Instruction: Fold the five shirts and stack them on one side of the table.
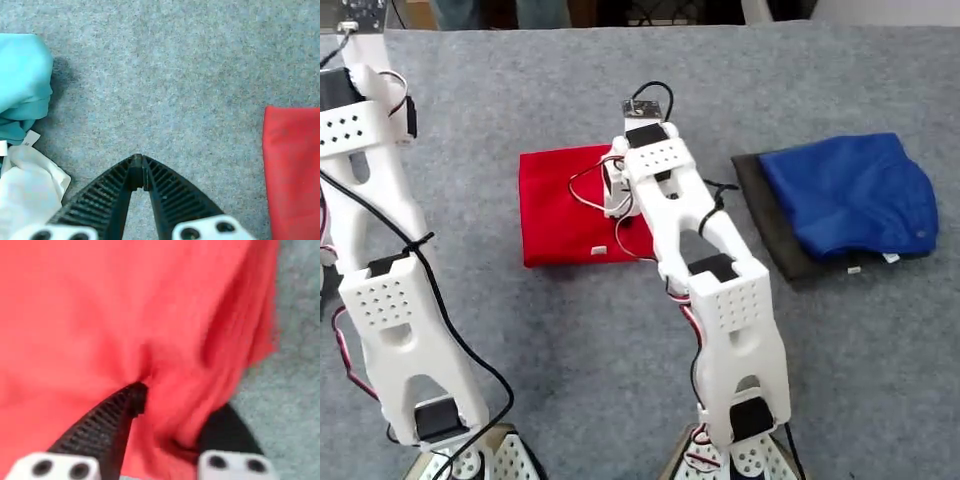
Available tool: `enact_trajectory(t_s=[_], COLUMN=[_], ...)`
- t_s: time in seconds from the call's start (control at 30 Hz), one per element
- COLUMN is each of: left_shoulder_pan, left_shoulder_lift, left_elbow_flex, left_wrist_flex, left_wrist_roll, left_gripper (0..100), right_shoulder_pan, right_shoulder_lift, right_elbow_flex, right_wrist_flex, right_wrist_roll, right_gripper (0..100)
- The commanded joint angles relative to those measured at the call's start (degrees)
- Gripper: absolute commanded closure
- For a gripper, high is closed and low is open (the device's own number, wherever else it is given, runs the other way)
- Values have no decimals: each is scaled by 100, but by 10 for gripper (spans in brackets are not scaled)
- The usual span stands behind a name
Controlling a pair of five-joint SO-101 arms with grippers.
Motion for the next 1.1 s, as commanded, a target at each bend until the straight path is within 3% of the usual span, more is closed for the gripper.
enact_trajectory(t_s=[0.0,0.73,1.07], left_shoulder_pan=[57,57,48], left_shoulder_lift=[-70,-53,-53], left_elbow_flex=[-268,-268,-268], left_wrist_flex=[-62,-62,-70], left_wrist_roll=[-35,-35,-35], left_gripper=[971,971,971], right_shoulder_pan=[35,158,501], right_shoulder_lift=[145,-1323,-1569], right_elbow_flex=[-4,-4,-822], right_wrist_flex=[-9,-44,26], right_wrist_roll=[-26,9,695], right_gripper=[951,984,984])
